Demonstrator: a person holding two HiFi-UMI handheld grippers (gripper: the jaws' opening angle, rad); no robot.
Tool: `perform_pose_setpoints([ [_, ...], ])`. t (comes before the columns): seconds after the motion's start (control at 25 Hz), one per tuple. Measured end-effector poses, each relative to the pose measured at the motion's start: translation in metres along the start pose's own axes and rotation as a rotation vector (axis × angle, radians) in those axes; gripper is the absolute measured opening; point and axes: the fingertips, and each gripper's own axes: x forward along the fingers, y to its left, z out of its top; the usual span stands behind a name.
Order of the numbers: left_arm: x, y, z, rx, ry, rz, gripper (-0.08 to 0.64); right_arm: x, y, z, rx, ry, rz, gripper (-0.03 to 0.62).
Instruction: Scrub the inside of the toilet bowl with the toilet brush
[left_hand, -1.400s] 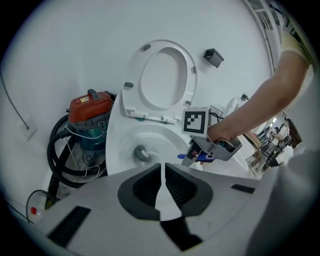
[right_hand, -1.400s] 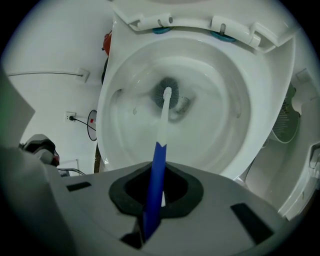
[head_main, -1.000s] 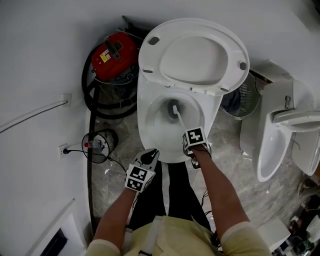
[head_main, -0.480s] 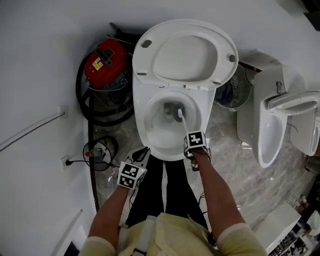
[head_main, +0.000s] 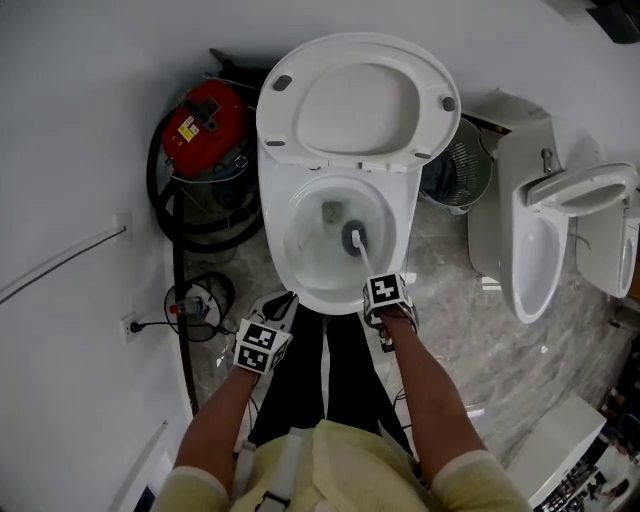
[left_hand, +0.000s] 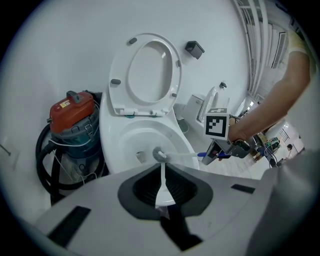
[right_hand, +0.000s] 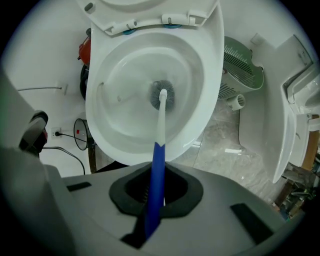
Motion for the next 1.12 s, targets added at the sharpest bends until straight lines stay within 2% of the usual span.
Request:
perform_pose_setpoints([
  [0.16,0.001,-0.003,-0.001,-0.024,0.009,0.018,0.032,0.003,0.006,-0.019,-0.003,0.032,0.018,0.028],
  [0.32,0.005,-0.006,-0.004,-0.049,0.018,0.019,0.032,0.009,0.013,-0.025,-0.02,0.021,0.044,0.028],
  [0.52,0.009,-0.011,-0.007,-0.057,0.032,0.015,0.032,0.011,0.023,-0.031,-0.085,0.044,0.056,0.028],
  [0.64,0.011,-0.013,-0.008,-0.052,0.042,0.013,0.032,0.014,0.031,-0.038,-0.084,0.063,0.071,0.028],
  [1.12,0.013,-0.003,-0.01,-0.109,0.043,0.04,0.032,0.012,0.071,-0.037,-0.131,0.079,0.171,0.028],
])
